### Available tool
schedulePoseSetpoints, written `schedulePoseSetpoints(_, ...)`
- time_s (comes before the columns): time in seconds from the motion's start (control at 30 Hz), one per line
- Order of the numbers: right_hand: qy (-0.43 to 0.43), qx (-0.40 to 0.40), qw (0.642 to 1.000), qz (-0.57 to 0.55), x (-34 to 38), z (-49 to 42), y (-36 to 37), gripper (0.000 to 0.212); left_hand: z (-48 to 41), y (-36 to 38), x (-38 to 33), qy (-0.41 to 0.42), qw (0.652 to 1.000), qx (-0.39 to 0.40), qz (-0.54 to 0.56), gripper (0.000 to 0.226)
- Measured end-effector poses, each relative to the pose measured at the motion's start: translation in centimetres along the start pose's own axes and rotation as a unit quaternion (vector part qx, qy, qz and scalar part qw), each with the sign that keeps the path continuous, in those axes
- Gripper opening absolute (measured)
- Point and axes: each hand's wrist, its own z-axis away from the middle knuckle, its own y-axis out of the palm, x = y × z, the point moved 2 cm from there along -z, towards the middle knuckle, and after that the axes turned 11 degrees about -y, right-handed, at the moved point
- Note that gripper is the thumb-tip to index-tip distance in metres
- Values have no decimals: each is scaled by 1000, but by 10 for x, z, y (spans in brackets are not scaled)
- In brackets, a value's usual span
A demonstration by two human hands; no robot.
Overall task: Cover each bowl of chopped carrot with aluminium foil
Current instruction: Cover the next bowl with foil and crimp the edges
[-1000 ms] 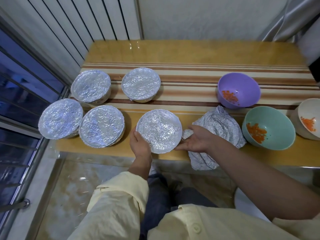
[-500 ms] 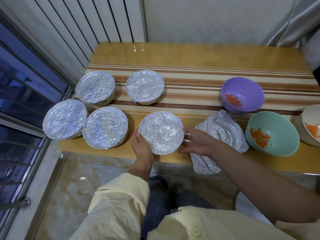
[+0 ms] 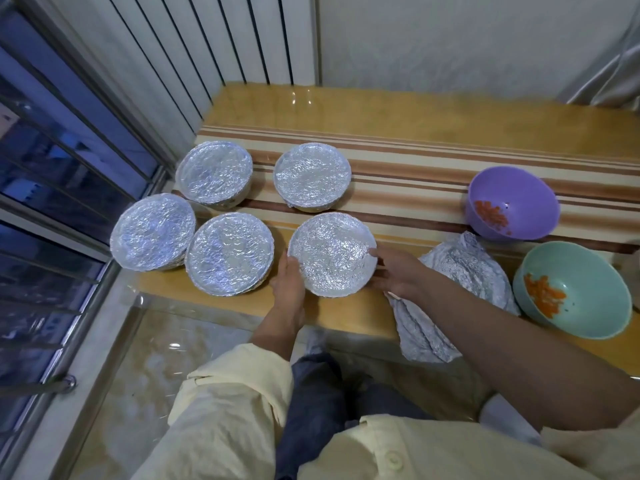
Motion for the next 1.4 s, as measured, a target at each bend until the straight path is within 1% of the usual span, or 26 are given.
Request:
schedulePoseSetpoints(0.1,-14,-11,999,28,-3,-8,3,32,34,0,-25,23,999,20,18,62)
schedulePoseSetpoints(0.17,-24,-13,999,40,-7,-12,4,36,36,-1,-24,-4,999,-21,41,67)
schedulePoseSetpoints(0.23,-35,-24,997,58,-11,-15,4,38,28,-2,-12,-57,993,-86,54,87)
schedulePoseSetpoints(0.27,-44,-35,996,76,-11,-16,3,42,35,-1,-11,-87,990,-105,46,91)
schedulePoseSetpoints(0.3,-52,-46,993,95,-13,-20,0,47,49,3,-14,-121,987,-96,39,85)
schedulePoseSetpoints(0.33,-60,-50,992,104,-16,-23,-1,49,69,9,-21,-151,986,-60,41,68)
schedulePoseSetpoints(0.37,-70,-46,991,104,-18,-27,-2,47,87,15,-28,-174,983,-20,56,45)
schedulePoseSetpoints(0.4,-78,-36,991,102,-19,-27,0,42,96,21,-31,-181,980,3,78,26)
schedulePoseSetpoints(0.43,-84,-30,991,99,-19,-25,3,40,99,26,-33,-182,979,15,96,17)
schedulePoseSetpoints(0.47,-89,-31,991,98,-19,-23,7,40,98,28,-33,-178,978,15,109,16)
schedulePoseSetpoints(0.53,-99,-35,990,90,-21,-19,11,39,94,28,-35,-154,981,-2,121,22)
schedulePoseSetpoints(0.6,-97,-21,991,86,-25,-19,15,38,90,23,-37,-142,982,-10,122,25)
schedulePoseSetpoints(0.7,-91,11,991,100,-25,-19,20,38,83,14,-40,-143,981,-16,129,20)
schedulePoseSetpoints(0.8,-78,29,987,138,-23,-21,19,38,81,13,-41,-136,981,-21,134,17)
schedulePoseSetpoints(0.93,-77,53,983,158,-23,-20,10,38,70,12,-31,-124,985,-28,119,26)
schedulePoseSetpoints(1.0,-86,29,980,178,-24,-17,-1,39,70,12,-26,-110,990,-26,85,39)
schedulePoseSetpoints(1.07,-125,-18,962,243,-25,-15,-20,38,77,14,-21,-108,991,-23,81,54)
schedulePoseSetpoints(1.13,-186,-57,919,342,-25,-10,-43,33,79,17,-12,-128,985,-41,106,72)
schedulePoseSetpoints(1.17,-214,-72,894,387,-26,-6,-55,31,80,19,-6,-146,982,-47,113,77)
schedulePoseSetpoints(1.2,-235,-85,870,426,-28,-2,-66,30,81,21,0,-156,981,-49,104,75)
schedulePoseSetpoints(1.23,-246,-99,845,465,-31,1,-76,30,84,24,5,-158,984,-38,75,68)
schedulePoseSetpoints(1.27,-239,-111,818,511,-36,3,-85,33,88,28,9,-156,987,-16,41,57)
schedulePoseSetpoints(1.3,-203,-123,794,560,-44,6,-93,42,94,35,11,-155,988,10,3,46)
schedulePoseSetpoints(1.33,-149,-125,774,603,-52,10,-100,54,99,41,13,-149,988,31,-38,38)
schedulePoseSetpoints(1.37,-96,-113,763,629,-59,13,-105,66,103,47,16,-144,985,51,-76,33)
schedulePoseSetpoints(1.4,-61,-88,761,640,-67,16,-109,74,106,54,19,-139,983,71,-97,29)
